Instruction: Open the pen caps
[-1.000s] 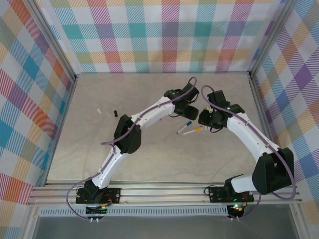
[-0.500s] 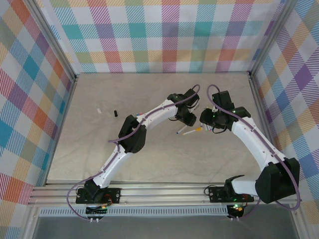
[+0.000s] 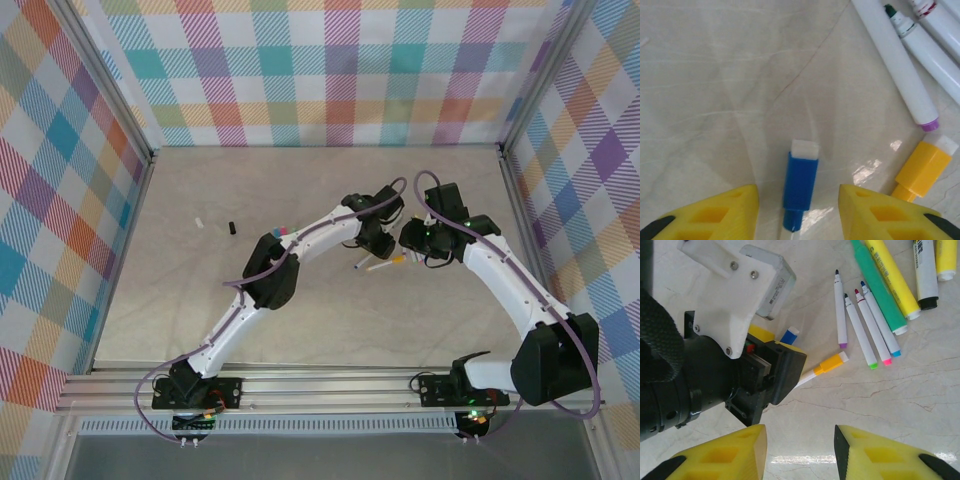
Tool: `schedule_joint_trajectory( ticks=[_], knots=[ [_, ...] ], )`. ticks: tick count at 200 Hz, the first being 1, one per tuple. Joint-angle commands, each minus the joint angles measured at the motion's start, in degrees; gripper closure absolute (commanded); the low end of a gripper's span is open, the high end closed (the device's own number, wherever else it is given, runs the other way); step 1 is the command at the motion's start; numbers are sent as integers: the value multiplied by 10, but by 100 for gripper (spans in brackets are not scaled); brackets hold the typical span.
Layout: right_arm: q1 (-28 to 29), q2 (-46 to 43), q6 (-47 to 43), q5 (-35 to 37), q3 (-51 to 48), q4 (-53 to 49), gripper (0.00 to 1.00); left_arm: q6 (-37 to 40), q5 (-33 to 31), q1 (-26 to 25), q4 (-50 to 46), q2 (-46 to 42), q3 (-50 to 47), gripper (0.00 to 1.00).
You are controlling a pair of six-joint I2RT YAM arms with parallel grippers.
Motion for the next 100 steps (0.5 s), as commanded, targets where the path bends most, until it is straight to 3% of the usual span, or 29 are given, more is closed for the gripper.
schedule_joint_trajectory(
  ticks=[1,100],
  knots=[
    [-4,2,3,-12,-7,13,58,-5,-2,-10,-26,23,34,58],
    [-8,9,6,-30,-14,31,59,-6,-53,-12,-65,50,49,74]
  ],
)
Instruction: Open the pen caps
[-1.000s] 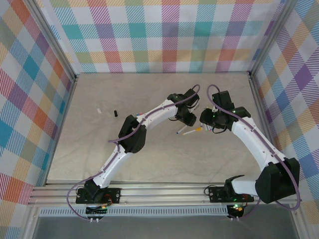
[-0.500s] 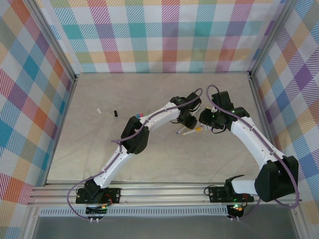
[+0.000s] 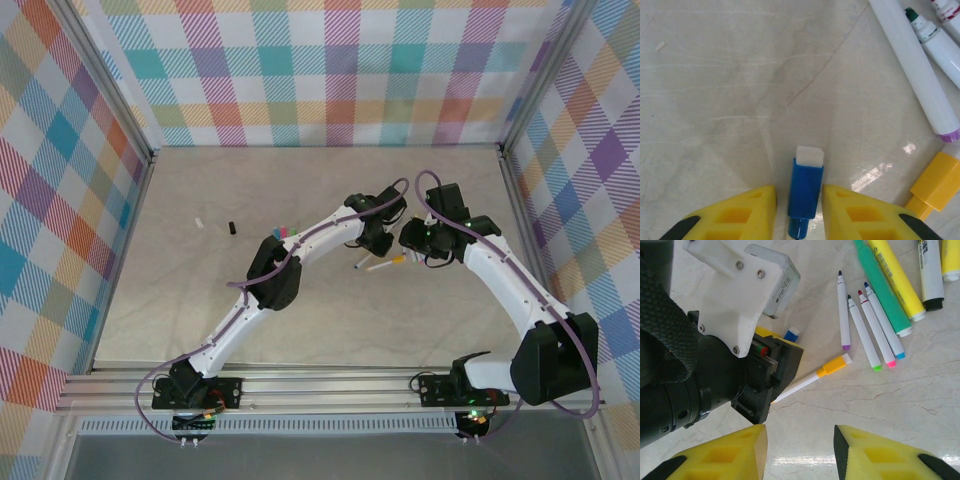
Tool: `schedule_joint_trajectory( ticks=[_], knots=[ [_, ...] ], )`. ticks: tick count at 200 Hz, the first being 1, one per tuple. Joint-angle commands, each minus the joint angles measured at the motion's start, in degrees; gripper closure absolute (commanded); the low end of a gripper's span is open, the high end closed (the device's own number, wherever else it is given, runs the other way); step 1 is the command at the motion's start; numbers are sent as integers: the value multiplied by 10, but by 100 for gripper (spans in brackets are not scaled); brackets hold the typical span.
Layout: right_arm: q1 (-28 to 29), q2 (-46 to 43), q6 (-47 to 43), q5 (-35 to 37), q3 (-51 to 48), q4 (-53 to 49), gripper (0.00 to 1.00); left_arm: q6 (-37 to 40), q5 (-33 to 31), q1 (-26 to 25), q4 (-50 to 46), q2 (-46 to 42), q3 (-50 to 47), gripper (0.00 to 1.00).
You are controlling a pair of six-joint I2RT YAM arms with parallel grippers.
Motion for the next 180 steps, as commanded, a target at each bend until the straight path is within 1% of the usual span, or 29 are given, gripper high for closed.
schedule_joint_trajectory(
  ticks=[1,13,23,33,63,101,140,151,180],
  knots=[
    [-3,8,6,-18,-8,19,59,-2,-20,-9,-34,26,5,74],
    [-4,11,7,-23,-9,23,59,-1,-28,-9,-36,24,2,76],
    [-4,13,8,-28,-9,26,60,-4,-30,-6,-37,22,-1,80],
    [-3,15,8,-34,-9,30,60,-12,-31,-1,-33,14,-9,81],
    [-4,32,7,-76,-16,59,60,-59,-5,46,2,-37,-71,88],
    [-2,81,27,-148,-27,118,62,-105,49,114,21,-115,-132,91],
    [13,130,46,-217,-31,201,63,-147,108,155,26,-170,-182,91],
    [24,142,49,-233,-30,228,61,-163,123,163,31,-184,-200,91],
    [52,185,77,-277,-18,287,54,-200,155,177,66,-222,-252,92]
  ],
)
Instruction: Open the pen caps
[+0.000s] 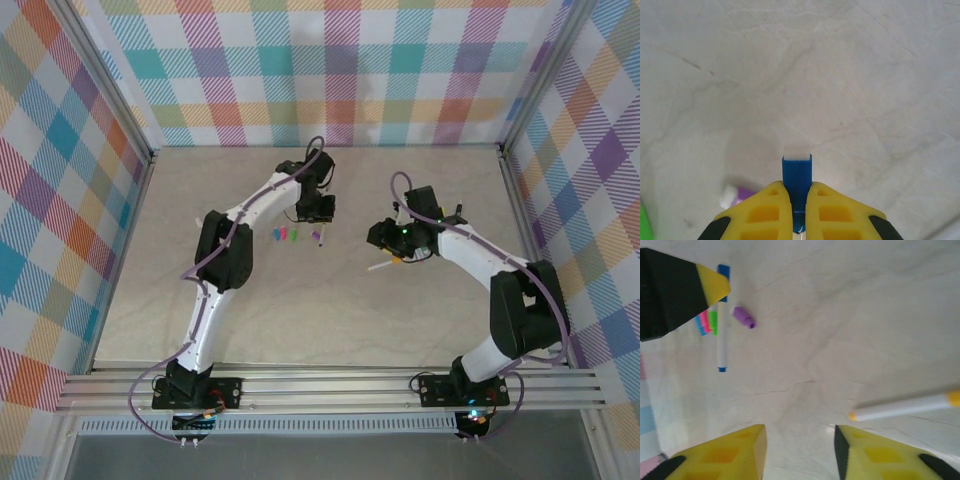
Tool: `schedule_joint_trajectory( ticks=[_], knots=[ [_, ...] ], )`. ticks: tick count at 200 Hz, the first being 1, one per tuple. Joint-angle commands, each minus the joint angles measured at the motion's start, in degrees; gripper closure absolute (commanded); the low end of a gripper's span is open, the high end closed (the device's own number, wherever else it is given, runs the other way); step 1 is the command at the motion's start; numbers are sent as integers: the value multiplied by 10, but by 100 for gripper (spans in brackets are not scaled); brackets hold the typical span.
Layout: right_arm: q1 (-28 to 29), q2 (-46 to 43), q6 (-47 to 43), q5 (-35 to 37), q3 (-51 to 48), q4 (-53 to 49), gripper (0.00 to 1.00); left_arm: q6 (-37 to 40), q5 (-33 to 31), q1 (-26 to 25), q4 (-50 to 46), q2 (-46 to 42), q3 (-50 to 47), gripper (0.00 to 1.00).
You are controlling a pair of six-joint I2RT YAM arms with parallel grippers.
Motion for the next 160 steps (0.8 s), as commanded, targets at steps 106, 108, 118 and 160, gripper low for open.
schedule_joint_trajectory(
  ticks=[106,108,118,160],
  knots=[
    [71,117,95,-106,46,199,50,-80,82,-10,75,-113,-109,93],
    [72,118,95,-107,47,199,50,-80,82,-10,76,-114,-111,93],
    [75,122,96,-108,50,202,50,-80,81,-11,78,-117,-114,93],
    [93,151,97,-109,77,198,50,-80,83,-15,80,-133,-124,93]
  ],
)
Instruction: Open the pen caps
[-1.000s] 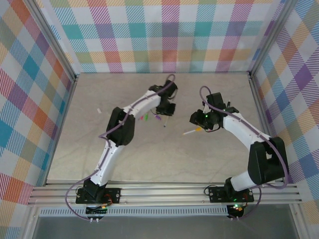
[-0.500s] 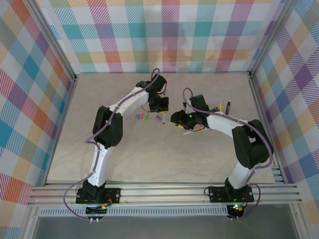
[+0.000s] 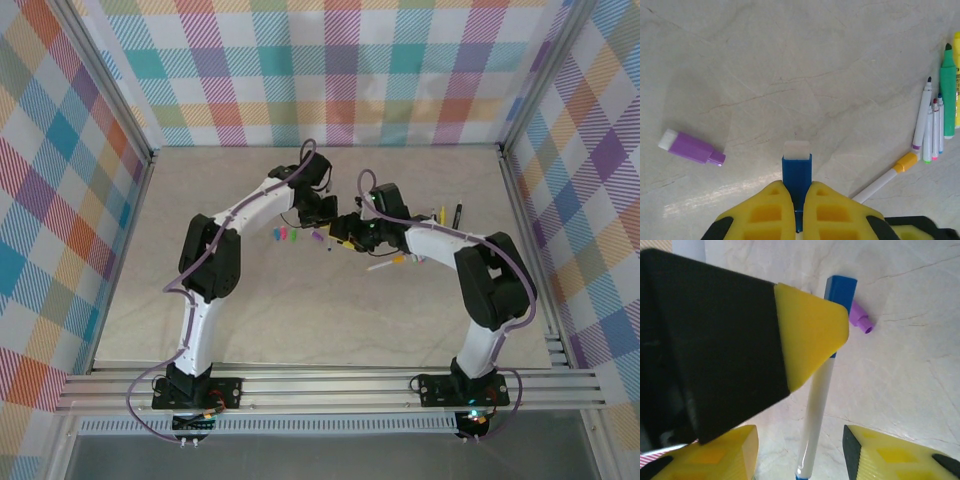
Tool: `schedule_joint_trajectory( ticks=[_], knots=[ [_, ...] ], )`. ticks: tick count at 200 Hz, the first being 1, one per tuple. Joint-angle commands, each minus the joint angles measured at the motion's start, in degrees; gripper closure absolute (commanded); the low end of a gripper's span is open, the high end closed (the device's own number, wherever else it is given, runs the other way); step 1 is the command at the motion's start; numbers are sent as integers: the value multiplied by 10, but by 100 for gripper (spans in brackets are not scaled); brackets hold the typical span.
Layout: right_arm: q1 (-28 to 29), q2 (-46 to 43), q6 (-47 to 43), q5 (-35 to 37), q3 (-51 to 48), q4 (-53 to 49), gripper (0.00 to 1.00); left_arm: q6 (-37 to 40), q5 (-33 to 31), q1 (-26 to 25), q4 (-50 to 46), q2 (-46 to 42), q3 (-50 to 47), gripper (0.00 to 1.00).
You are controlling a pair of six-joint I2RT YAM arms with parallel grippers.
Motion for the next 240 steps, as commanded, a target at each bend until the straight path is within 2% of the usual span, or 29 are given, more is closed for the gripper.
schedule_joint_trajectory(
  ticks=[1,38,50,61,66,97,126,135,173,240],
  knots=[
    [13,22,6,-11,25,9,51,-8,11,-6,7,-39,-9,93],
    [18,41,5,-8,52,-3,58,-8,18,-7,7,-48,-15,93],
    [18,43,5,-5,58,-9,73,-9,15,-8,7,-51,-21,94],
    [18,39,2,-2,60,-13,95,-10,10,-8,7,-54,-27,94],
    [18,36,1,-1,58,-15,100,-9,7,-7,7,-56,-29,94],
    [18,12,-13,-3,34,-14,100,-12,-9,-8,8,-67,-43,92],
    [18,-17,-27,-33,-20,30,100,-30,-39,-8,20,-83,-63,69],
    [18,-27,-33,-43,-36,42,100,-37,-45,-8,29,-89,-71,66],
    [21,-53,-44,-73,-85,81,100,-43,-48,-10,31,-89,-66,64],
    [25,-60,-40,-60,-80,85,100,-45,-51,-30,22,-63,-45,64]
  ],
)
